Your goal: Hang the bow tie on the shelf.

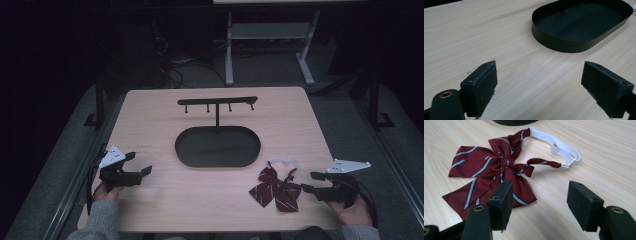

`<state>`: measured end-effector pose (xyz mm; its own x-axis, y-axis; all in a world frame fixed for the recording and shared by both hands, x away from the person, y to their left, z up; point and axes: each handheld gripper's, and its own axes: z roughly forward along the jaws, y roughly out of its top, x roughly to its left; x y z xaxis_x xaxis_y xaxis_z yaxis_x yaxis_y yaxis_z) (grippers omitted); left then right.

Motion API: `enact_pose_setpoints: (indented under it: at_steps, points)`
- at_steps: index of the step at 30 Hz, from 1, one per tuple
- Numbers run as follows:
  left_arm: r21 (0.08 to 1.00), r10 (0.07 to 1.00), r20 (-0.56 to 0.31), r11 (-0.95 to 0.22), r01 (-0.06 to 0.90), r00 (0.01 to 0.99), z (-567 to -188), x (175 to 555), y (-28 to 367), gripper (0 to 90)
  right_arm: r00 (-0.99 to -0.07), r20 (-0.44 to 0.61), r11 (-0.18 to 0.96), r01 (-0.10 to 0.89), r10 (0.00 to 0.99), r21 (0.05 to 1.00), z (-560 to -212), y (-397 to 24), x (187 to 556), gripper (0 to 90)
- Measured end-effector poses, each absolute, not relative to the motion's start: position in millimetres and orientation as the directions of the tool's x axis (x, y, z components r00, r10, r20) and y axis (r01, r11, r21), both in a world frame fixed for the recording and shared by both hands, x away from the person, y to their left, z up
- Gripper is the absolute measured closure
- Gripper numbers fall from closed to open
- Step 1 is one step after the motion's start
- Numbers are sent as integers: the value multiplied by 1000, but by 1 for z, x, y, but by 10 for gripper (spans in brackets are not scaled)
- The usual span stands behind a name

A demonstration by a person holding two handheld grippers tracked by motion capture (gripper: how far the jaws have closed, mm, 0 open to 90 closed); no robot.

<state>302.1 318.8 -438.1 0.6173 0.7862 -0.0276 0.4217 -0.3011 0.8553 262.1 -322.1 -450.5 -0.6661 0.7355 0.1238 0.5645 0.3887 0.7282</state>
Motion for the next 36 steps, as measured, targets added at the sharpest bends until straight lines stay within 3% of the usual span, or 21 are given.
enact_pose_setpoints:
  at_steps: [36]
  points:
    - [854,781,-25,-308,420,624,-437,301,319,130,-754,108,478,513,648,713,-414,-279,295,398]
